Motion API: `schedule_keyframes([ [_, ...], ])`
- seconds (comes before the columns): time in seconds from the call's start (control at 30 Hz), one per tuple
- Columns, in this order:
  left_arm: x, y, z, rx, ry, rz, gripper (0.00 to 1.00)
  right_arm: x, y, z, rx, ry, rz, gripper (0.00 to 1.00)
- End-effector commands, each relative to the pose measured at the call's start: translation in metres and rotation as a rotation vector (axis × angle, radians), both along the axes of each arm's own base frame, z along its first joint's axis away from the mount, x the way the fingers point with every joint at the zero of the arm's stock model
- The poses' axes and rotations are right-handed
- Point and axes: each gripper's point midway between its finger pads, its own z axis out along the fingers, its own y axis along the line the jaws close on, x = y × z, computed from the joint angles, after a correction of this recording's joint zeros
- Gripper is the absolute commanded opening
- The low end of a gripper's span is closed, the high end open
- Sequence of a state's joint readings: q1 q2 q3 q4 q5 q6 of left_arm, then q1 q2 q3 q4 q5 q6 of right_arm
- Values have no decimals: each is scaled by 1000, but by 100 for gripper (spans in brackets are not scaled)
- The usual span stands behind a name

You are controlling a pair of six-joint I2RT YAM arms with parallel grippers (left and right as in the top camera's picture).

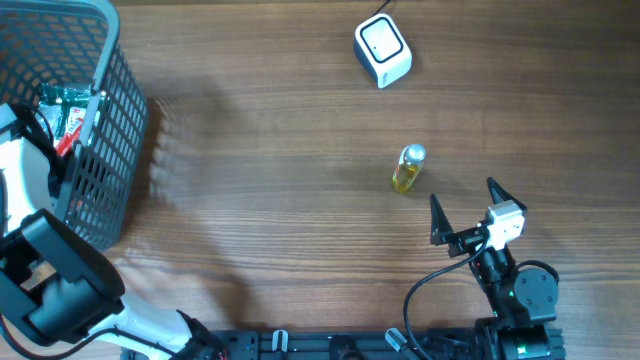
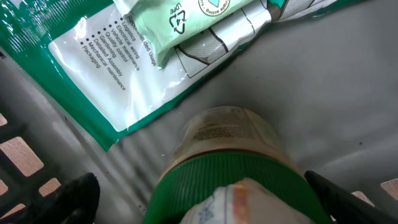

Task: Scan the item barcode
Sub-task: 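Return the left gripper to the basket and grasp the green-capped jar, then lift the jar with the left gripper and place it beside the oil bottle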

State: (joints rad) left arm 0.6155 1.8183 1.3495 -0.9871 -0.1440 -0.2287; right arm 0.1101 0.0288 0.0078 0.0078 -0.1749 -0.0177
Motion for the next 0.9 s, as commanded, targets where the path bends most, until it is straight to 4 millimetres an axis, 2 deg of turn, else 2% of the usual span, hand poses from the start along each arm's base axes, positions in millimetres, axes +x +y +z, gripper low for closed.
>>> schedule_keyframes([
  [0.0, -5, 0, -4, -3, 21, -2, 93, 1, -2, -1, -8, -2, -13, 100],
  [0.1, -7, 3, -4, -10, 11, 32, 88, 1, -2, -1, -8, -1, -13, 100],
  [0.17, -7, 5, -4, -11, 1, 44, 80, 1, -2, -1, -8, -2, -13, 100],
  [0.23, -5, 7, -4, -7, -11, 45, 70, 1, -2, -1, -8, -2, -13, 100],
  [0.33, -2, 9, -3, -1, -26, 45, 35, 1, -2, -1, -8, -2, -13, 100],
  [0.4, 1, 11, 0, 8, -37, 45, 29, 1, -3, -1, -8, -1, -14, 100],
  [0.47, 9, 17, 12, 27, -64, 44, 20, 1, -2, -1, -8, -1, -13, 100],
  [0.5, 13, 20, 21, 37, -80, 44, 19, 1, -2, -1, -8, -1, -13, 100],
  [0.57, 25, 25, 45, 56, -140, 40, 18, 1, -2, -1, -8, -1, -13, 100],
  [0.7, 57, 28, 120, 84, -343, 10, 19, 1, -2, -1, -8, -2, -13, 100],
  [0.73, 64, 27, 144, 96, -401, -2, 19, 1, -2, -1, -8, -2, -13, 100],
  [0.77, 69, 26, 169, 113, -460, -15, 20, 1, -3, -1, -8, -1, -14, 100],
  [0.87, 73, 24, 221, 178, -574, -34, 20, 1, -2, -1, -8, -1, -13, 100],
])
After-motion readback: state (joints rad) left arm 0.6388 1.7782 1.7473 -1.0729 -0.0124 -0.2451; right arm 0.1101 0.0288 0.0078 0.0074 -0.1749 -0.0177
